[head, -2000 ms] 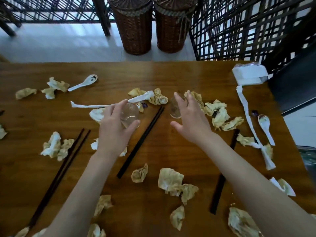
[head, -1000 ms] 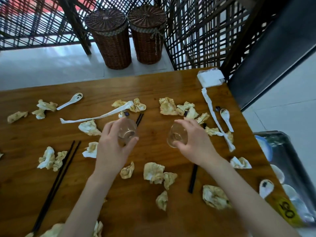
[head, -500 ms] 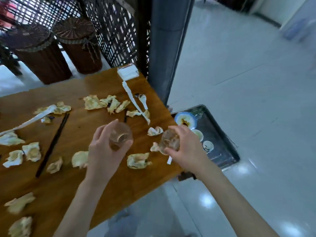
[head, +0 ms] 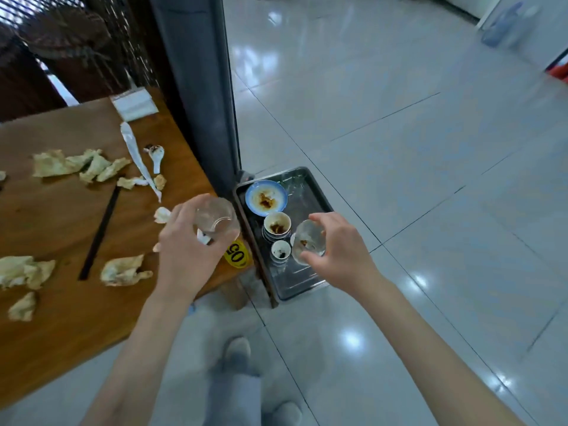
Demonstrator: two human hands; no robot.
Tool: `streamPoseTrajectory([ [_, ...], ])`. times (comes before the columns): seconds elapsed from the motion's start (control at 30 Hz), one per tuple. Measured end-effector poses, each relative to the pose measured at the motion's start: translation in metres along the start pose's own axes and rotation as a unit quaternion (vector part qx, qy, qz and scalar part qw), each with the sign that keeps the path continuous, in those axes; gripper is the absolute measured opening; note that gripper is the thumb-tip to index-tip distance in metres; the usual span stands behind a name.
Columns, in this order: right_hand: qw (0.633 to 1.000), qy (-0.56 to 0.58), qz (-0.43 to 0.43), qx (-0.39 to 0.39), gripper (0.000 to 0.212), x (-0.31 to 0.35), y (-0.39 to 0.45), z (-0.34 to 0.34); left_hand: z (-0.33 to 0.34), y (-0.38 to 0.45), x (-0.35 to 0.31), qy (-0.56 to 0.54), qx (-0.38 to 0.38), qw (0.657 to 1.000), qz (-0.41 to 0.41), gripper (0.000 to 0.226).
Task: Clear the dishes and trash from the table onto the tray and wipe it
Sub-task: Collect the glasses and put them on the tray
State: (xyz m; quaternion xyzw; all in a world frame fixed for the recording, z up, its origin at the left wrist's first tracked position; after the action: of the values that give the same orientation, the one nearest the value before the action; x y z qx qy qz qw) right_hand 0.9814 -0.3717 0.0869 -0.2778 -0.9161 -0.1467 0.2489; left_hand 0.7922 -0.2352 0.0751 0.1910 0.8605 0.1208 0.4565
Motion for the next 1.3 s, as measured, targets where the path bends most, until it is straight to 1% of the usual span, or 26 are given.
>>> streamPoseTrajectory([
  [0.1,1.000,-0.004,0.005,0.009,0.063,-0.030,0.017,0.000,0.035,0.003,-0.016,0.002,0.016,1.000,0.001,0.060],
  [0.27,1.000,-0.005,0.002,0.031,0.065,-0.074,0.063,0.011,0.098,0.018,-0.025,-0.002,0.034,0.999,-0.026,0.061],
  [0.4,0.999,0.002,-0.003,0.044,0.065,-0.106,0.111,0.025,0.153,0.038,-0.020,0.014,0.041,0.997,-0.063,0.063],
  [0.53,0.999,0.012,0.001,0.034,0.063,-0.138,0.156,0.039,0.209,0.061,-0.011,0.021,0.055,0.994,-0.097,0.064],
  [0.67,0.999,0.011,0.002,0.047,0.062,-0.169,0.193,0.061,0.260,0.079,-0.002,0.025,0.053,0.993,-0.105,0.061],
  [0.77,0.999,0.014,0.001,0.049,0.064,-0.192,0.223,0.085,0.301,0.088,0.010,0.017,0.054,0.993,-0.108,0.057],
  [0.93,0.997,0.020,-0.009,0.070,0.062,-0.234,0.265,0.137,0.366,0.091,0.042,0.043,0.052,0.990,-0.121,0.053],
  [1.1,0.995,0.024,-0.024,0.095,0.058,-0.274,0.300,0.191,0.424,0.090,0.084,0.080,0.058,0.985,-0.140,0.059],
  [1.3,0.991,0.040,-0.044,0.116,0.055,-0.307,0.332,0.248,0.481,0.094,0.125,0.102,0.069,0.980,-0.157,0.061],
])
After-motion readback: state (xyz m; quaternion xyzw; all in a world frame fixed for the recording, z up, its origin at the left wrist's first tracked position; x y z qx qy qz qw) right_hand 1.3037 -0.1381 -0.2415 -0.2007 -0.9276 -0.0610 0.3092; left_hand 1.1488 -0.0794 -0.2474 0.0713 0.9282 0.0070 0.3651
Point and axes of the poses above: each hand's wrist, its own y-axis towards the middle knuckle, its own z-axis out of the palm, x = y × z, the point moved 2 cm from there along y, towards the middle knuckle, and after that the axes turned 13 degrees about -x, right-handed, at the moved point
